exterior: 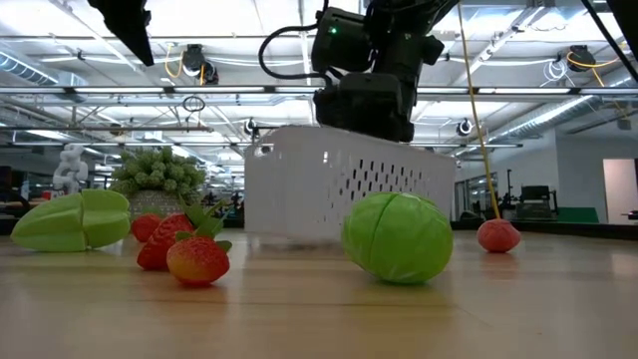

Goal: Pick and placing Produce into tupperware
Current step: Put the kiwi into the white bin

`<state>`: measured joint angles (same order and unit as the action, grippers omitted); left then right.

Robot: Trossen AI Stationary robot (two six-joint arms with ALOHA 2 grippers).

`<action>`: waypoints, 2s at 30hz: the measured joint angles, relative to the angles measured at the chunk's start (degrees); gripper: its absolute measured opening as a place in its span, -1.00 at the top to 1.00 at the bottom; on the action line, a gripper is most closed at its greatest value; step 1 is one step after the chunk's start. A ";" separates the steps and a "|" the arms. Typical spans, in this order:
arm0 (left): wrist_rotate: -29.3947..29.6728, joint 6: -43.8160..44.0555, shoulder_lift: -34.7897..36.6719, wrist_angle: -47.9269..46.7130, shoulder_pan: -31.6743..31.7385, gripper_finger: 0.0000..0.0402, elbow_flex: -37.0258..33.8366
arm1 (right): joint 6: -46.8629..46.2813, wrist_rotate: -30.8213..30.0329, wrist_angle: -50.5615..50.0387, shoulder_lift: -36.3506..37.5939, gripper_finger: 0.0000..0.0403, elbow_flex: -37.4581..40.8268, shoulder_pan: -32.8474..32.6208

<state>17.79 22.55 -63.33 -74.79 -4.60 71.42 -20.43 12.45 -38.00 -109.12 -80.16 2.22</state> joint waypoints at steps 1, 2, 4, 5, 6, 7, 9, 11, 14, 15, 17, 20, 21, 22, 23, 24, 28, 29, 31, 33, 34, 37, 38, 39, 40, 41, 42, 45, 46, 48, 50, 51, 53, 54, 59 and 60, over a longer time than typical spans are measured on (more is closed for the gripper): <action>0.53 -0.01 0.00 -0.01 0.00 0.38 0.00 | 0.08 -0.02 0.05 0.01 -0.24 -0.32 -0.15; 0.92 -0.02 0.00 -0.01 0.00 0.38 0.00 | 0.07 -0.02 -0.02 0.04 -0.24 -0.68 -0.35; 1.42 -0.04 0.00 0.00 0.00 0.38 0.00 | 0.07 -0.03 -0.18 0.09 -0.24 -1.57 -0.80; 1.47 -0.04 0.00 -0.01 0.00 0.38 0.00 | 0.09 -0.11 -0.46 0.20 -0.24 -2.09 -1.07; 1.48 -0.03 0.00 -0.01 0.00 0.38 0.00 | 0.11 -0.19 -0.54 0.34 -0.24 -2.47 -1.35; 1.48 -0.03 0.00 -0.01 0.00 0.38 0.00 | 0.12 -0.20 -0.40 0.45 -0.24 -2.82 -1.59; 1.48 -0.04 0.00 -0.01 0.00 0.38 0.00 | 0.19 -0.20 -0.45 0.52 -0.24 -3.40 -2.06; 1.48 -0.04 0.00 -0.01 0.00 0.38 0.00 | 0.29 -0.25 -0.86 0.52 -0.24 -3.68 -2.59; 1.76 -0.20 0.00 0.01 0.00 0.38 0.00 | 0.16 -0.37 -0.18 0.52 -0.24 -3.78 -3.32; 1.80 -0.41 0.00 0.01 0.00 0.38 0.00 | 0.14 -0.42 0.02 0.52 -0.24 -3.78 -3.50; 1.81 -0.40 0.00 0.01 0.00 0.38 0.00 | -0.01 -0.43 0.61 0.52 -0.24 -3.78 -3.74; 1.82 -0.39 0.00 0.01 0.00 0.38 0.00 | 0.05 -0.44 1.29 0.52 -0.24 -3.78 -3.87; 1.82 -0.39 0.00 0.01 0.00 0.38 0.00 | 0.08 -0.47 1.59 0.52 -0.24 -3.78 -3.85; 1.81 -0.39 0.00 0.01 0.00 0.38 0.00 | 0.12 -0.51 2.02 0.52 -0.24 -3.78 -3.76; 1.83 -0.37 0.00 0.01 0.00 0.38 0.00 | 0.12 -0.52 2.60 0.52 -0.24 -3.78 -3.64; 1.82 -0.37 0.00 0.01 0.00 0.38 0.00 | 0.19 -0.52 3.02 0.52 -0.24 -3.78 -3.48; 1.81 -0.35 0.00 0.02 0.00 0.38 0.00 | 1.22 -2.15 2.65 0.52 -0.24 -3.78 -2.93; 1.81 -0.35 0.00 0.01 0.00 0.38 0.00 | 1.44 -2.22 2.57 0.51 -0.24 -3.78 -2.67; 1.83 -0.33 0.00 0.03 0.00 0.38 0.00 | 1.61 -2.28 2.95 0.37 -0.24 -3.78 -2.32; 1.81 -0.26 0.00 0.03 0.00 0.38 0.00 | 1.62 -2.32 2.78 0.26 -0.24 -3.78 -2.14; 1.81 -0.16 0.00 0.02 0.00 0.38 0.00 | 1.62 -2.32 2.83 0.22 -0.24 -3.78 -2.01; 1.81 -0.16 0.00 0.03 0.00 0.38 0.00 | 1.63 -2.31 3.44 -0.31 -0.24 -3.80 -1.89; 1.81 -0.17 0.00 0.05 0.00 0.38 0.00 | 1.62 -2.33 3.28 -0.43 -0.24 -3.79 -1.88; 1.81 -0.16 0.00 0.04 0.00 0.38 0.00 | 1.62 -2.35 3.22 -0.44 -0.24 -3.78 -1.88; 1.81 -0.15 0.00 0.05 -0.01 0.38 0.00 | 1.62 -2.35 3.42 -0.43 -0.24 -3.78 -1.88; 1.81 -0.04 0.00 0.05 0.00 0.38 0.00 | 1.62 -2.34 3.54 -0.37 -0.24 -3.79 -1.88; 1.81 0.11 0.00 0.05 0.00 0.38 0.00 | 1.62 -2.34 3.46 -0.33 -0.24 -3.80 -1.88; 1.81 0.24 0.00 0.05 -0.01 0.38 0.00 | 1.63 -3.47 2.95 -0.35 -0.24 -3.80 -1.88; 1.79 0.24 0.00 0.05 0.00 0.38 0.00 | 1.67 -3.73 2.95 -0.35 -0.24 -3.80 -1.88; 1.78 0.24 0.00 0.05 0.00 0.38 0.00 | 1.66 -3.72 2.90 -0.35 -0.24 -3.80 -1.88; 1.78 0.26 0.00 0.05 0.00 0.38 0.00 | 1.67 -3.71 2.66 -0.98 -0.24 -3.80 -1.86; 1.78 0.26 0.00 0.07 -0.02 0.38 0.00 | 1.65 -3.70 2.58 -1.40 -0.24 -3.80 -1.86; 1.78 0.47 0.00 0.06 0.00 0.38 0.00 | 1.67 -3.69 1.39 -2.17 -0.24 -3.78 -1.84; 1.78 0.46 0.02 0.07 -0.02 0.38 0.00 | 1.67 -3.69 1.43 -2.78 -0.24 -3.80 -1.84; 1.78 0.46 0.02 0.07 0.00 0.38 0.00 | 1.84 -3.72 1.05 -3.50 -0.24 -3.77 -1.76; 1.78 0.46 0.02 0.07 -0.02 0.38 0.00 | 2.02 -3.85 1.65 -3.36 -0.24 -3.81 -1.75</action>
<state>19.57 23.00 -63.31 -74.72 -4.62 71.42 -18.41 8.59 -36.34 -112.48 -83.97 0.47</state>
